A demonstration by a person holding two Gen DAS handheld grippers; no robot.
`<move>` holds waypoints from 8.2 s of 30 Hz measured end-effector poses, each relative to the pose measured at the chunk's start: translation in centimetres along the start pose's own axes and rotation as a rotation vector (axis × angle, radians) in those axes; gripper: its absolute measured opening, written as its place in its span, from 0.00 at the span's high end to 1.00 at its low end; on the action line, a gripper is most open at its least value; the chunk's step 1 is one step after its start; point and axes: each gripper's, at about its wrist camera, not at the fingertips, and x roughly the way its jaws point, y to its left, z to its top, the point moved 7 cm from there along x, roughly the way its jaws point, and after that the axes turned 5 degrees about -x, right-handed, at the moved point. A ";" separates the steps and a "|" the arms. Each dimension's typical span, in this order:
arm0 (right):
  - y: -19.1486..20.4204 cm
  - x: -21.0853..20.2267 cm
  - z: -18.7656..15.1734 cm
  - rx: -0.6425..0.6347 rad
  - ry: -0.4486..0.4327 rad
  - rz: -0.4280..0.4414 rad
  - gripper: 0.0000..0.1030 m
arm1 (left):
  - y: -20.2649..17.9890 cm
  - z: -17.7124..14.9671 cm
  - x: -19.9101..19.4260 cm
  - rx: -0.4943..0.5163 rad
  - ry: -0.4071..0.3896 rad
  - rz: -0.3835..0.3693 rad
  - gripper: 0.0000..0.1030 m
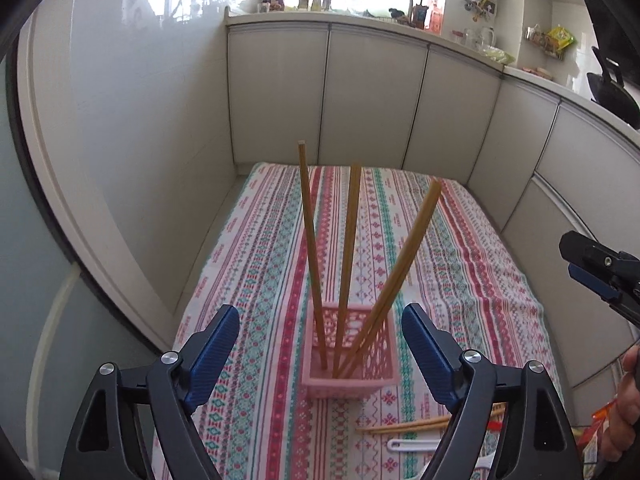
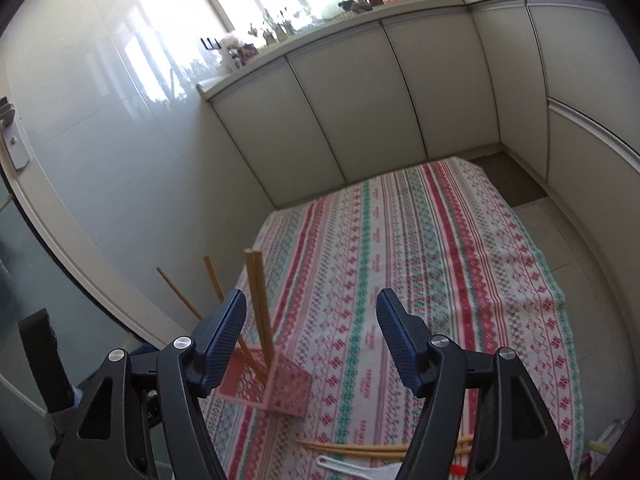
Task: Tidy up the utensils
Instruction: 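Move both open tools back toward the spoons on the cloth, then grasp a chopstick with the left tool while the right tool grasps another, then lift both held chopsticks and carry them over the pink basket, then open both tools to drop the chopsticks into the pink basket, then move both open tools back toward the white rice paddles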
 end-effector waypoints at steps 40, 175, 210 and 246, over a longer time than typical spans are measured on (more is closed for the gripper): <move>-20.1 -2.6 -17.4 0.391 0.645 -0.234 0.30 | -21.6 -16.0 11.4 0.658 0.484 -0.284 0.68; -1.3 -3.0 -0.7 0.141 -0.164 -0.099 0.92 | 3.4 3.4 0.5 -0.178 -0.289 -0.022 0.50; 11.3 5.4 1.7 -0.192 -0.353 -0.196 0.92 | 8.1 -5.9 3.1 -0.210 0.243 0.071 0.17; -9.2 -3.8 -13.3 0.140 0.445 -0.326 0.48 | -4.5 -14.7 3.6 0.190 0.447 -0.102 0.17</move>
